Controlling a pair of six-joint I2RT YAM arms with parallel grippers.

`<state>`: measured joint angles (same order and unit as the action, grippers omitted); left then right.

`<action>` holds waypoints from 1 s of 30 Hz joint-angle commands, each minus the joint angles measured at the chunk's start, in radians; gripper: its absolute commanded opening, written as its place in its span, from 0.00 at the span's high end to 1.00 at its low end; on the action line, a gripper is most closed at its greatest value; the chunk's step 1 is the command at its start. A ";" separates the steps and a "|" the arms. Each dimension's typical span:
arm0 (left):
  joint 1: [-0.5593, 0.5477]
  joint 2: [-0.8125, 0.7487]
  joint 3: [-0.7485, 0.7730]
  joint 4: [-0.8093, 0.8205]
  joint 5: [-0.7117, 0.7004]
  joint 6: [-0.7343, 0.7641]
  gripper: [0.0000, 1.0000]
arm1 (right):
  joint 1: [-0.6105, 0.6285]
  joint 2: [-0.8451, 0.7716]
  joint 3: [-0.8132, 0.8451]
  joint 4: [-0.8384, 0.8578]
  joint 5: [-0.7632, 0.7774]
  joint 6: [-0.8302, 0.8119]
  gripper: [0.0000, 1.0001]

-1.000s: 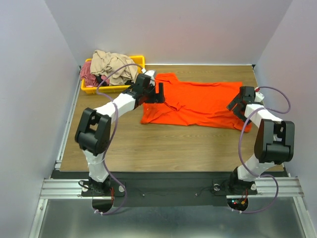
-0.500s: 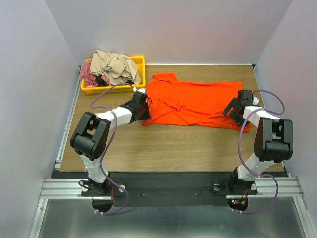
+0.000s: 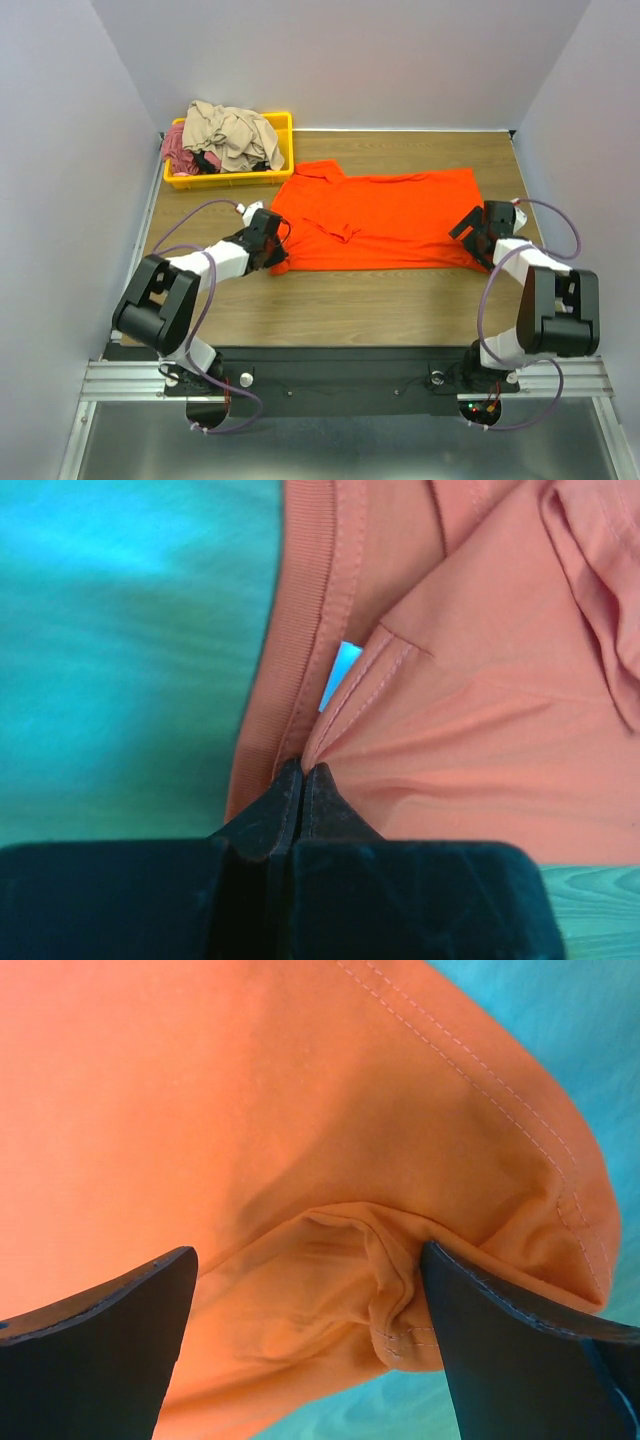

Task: Fold and stack the t-shirts
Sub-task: Fold the flattened tshirt in 1/3 of the way

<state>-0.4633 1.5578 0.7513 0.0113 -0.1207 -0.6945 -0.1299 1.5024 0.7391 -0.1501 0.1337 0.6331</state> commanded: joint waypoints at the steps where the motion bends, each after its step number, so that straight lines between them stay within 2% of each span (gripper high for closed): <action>1: 0.008 -0.062 -0.111 -0.249 -0.121 -0.126 1.00 | -0.002 -0.077 -0.160 -0.137 -0.114 0.056 0.00; 4: 0.008 -0.148 -0.141 -0.286 -0.135 -0.161 1.00 | -0.002 -0.154 -0.202 -0.146 -0.128 0.042 0.00; 5: 0.008 -0.172 -0.150 -0.306 -0.137 -0.169 1.00 | -0.002 -0.198 -0.204 -0.161 -0.175 0.030 0.00; 7: 0.008 -0.247 -0.139 -0.356 -0.167 -0.218 0.87 | -0.002 -0.241 -0.195 -0.186 -0.178 0.001 0.00; 8: 0.008 -0.275 -0.116 -0.410 -0.210 -0.241 0.68 | -0.002 -0.287 -0.181 -0.207 -0.169 -0.018 0.00; 10: 0.008 -0.358 -0.072 -0.492 -0.297 -0.266 0.52 | -0.002 -0.344 -0.164 -0.244 -0.140 -0.027 0.00; 11: 0.008 -0.382 -0.057 -0.513 -0.322 -0.278 0.28 | -0.002 -0.356 -0.150 -0.253 -0.106 -0.032 0.00; 13: 0.008 -0.430 -0.014 -0.525 -0.359 -0.263 0.02 | -0.002 -0.378 -0.144 -0.282 -0.080 -0.035 0.00; 17: 0.008 -0.423 0.075 -0.510 -0.407 -0.221 0.01 | -0.002 -0.383 -0.139 -0.344 -0.054 -0.038 0.01; 22: 0.003 -0.361 0.100 -0.329 -0.291 -0.120 0.01 | 0.001 -0.361 -0.164 -0.370 -0.103 -0.024 0.17; 26: -0.009 -0.295 0.095 -0.231 -0.186 -0.083 0.01 | 0.009 -0.318 -0.159 -0.370 -0.050 -0.009 0.32; 30: -0.017 -0.246 0.080 -0.185 -0.152 -0.066 0.01 | 0.012 -0.311 -0.149 -0.379 0.003 -0.001 0.34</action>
<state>-0.4709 1.2999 0.8360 -0.2607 -0.3187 -0.8055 -0.1291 1.1851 0.5709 -0.4988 0.0719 0.6231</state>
